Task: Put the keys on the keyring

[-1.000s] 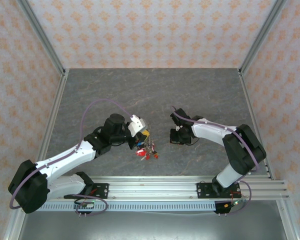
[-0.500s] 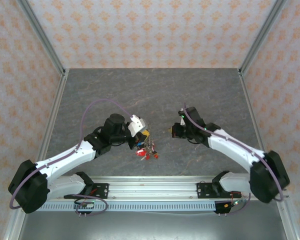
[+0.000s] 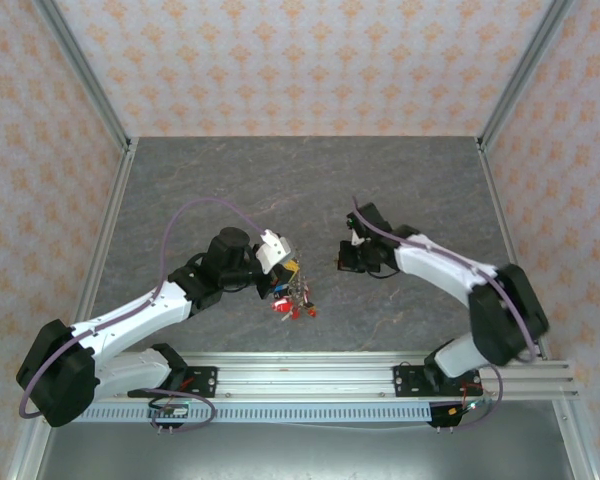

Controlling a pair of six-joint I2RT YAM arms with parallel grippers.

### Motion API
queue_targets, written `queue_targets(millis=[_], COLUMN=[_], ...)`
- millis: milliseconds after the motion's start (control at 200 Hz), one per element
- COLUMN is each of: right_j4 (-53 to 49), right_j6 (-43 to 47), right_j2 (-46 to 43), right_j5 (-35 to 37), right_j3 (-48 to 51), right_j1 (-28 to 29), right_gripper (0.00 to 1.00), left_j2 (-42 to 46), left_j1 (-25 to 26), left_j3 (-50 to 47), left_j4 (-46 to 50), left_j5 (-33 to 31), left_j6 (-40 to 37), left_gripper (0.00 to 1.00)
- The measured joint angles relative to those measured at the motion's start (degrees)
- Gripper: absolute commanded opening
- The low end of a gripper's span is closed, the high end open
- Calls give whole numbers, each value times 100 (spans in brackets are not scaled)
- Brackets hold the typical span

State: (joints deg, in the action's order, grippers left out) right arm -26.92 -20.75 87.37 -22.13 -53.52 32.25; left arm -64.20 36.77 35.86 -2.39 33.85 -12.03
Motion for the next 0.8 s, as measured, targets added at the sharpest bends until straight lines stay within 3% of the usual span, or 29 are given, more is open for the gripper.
queue_targets(millis=[185,250,410,801], right_j4=[-463,-487,-507,-667], right_j6=[4,4,7,70], right_j2=[868,874,881,879], right_j5=[-37,-7,33,72], right_j3=[-116,-162,-166,-166], right_j1=[142,153,157,157], right_gripper=[0,0,12,13], left_j2=[9,37,122,120], left_j1=[0,0,0,0], left_j3=[9,9,9,9], left_j4=[26,46,81,87], left_j5=[0,-2,-24,-24], left_j6=[0,0,-2,-2], left_gripper=[0,0,0,0])
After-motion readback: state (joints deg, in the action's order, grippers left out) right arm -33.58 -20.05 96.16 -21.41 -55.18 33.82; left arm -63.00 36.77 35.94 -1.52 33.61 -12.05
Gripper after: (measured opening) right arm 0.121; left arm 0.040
